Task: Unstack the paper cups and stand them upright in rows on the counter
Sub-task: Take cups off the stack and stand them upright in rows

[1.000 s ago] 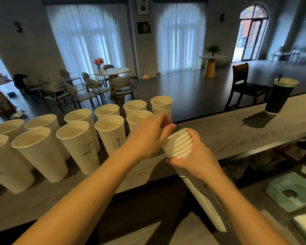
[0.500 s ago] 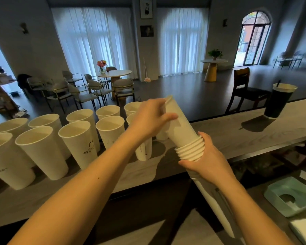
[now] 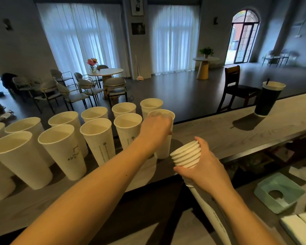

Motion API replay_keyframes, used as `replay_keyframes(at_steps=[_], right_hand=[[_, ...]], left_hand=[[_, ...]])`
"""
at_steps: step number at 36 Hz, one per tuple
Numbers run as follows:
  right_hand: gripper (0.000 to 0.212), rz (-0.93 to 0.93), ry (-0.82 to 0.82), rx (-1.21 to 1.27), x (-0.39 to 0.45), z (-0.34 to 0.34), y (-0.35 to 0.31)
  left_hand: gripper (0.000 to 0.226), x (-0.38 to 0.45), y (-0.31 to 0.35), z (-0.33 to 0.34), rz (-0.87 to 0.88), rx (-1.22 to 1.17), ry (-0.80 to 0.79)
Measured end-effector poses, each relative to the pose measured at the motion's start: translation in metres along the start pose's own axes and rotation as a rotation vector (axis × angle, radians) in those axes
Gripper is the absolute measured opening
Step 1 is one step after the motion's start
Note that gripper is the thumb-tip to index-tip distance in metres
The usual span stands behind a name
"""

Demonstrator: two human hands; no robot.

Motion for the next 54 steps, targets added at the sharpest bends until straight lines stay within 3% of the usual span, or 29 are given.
replay_keyframes(at_steps=[8,11,14,15,18,21,29,35,42,47,54], right_hand=[[0.114,-0.011,0.004,0.011,-0.007,0.001,-0.008],[0.115,-0.023,-0.007,0.03,-0.013,0.002,-0.013],[0.115,-0.022,-0.025,0.078,-0.021,0.006,-0.02],[0.112,-0.02,-0.037,0.094,-0.024,0.008,-0.024],[0.094,-0.025,-0.091,0.126,-0.03,0.017,-0.039],[0.092,-0.052,-0.17,0.147,-0.042,0.035,-0.062],[0.084,-0.245,-0.361,0.359,-0.088,0.088,-0.132],[0.099,-0.324,-0.516,0.42,-0.133,0.151,-0.199],[0.081,-0.382,-0.578,0.422,-0.206,0.229,-0.286],[0.086,-0.426,-0.604,0.382,-0.255,0.273,-0.343],[0.1,-0.503,-0.63,0.24,-0.31,0.326,-0.404]], left_hand=[[0.043,0.01,-0.005,-0.001,-0.065,-0.084,-0.07],[0.05,0.002,-0.009,-0.02,-0.064,-0.161,0.073],[0.032,-0.027,-0.01,-0.046,-0.075,-0.422,0.207],[0.027,-0.039,-0.01,-0.053,-0.109,-0.554,0.151],[0.028,-0.08,-0.006,-0.064,-0.108,-0.785,-0.229],[0.014,-0.117,-0.018,-0.068,-0.014,-0.768,-0.357],[0.01,-0.19,-0.104,-0.11,-0.19,-0.863,-0.217],[0.011,-0.258,-0.186,-0.148,-0.34,-0.928,-0.13],[0.032,-0.344,-0.291,-0.194,-0.481,-0.878,-0.178],[0.038,-0.4,-0.354,-0.221,-0.52,-0.728,-0.169],[0.038,-0.468,-0.425,-0.257,-0.574,-0.713,-0.22]])
Point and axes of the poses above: each hand's wrist, its own x-axis towards the middle knuckle, its own z-axis out of the palm, y = z × x, the point moved 3 cm from there along x, towards the middle knuckle, and after that the axes turned 8 degrees about y, right-handed, at the moved point
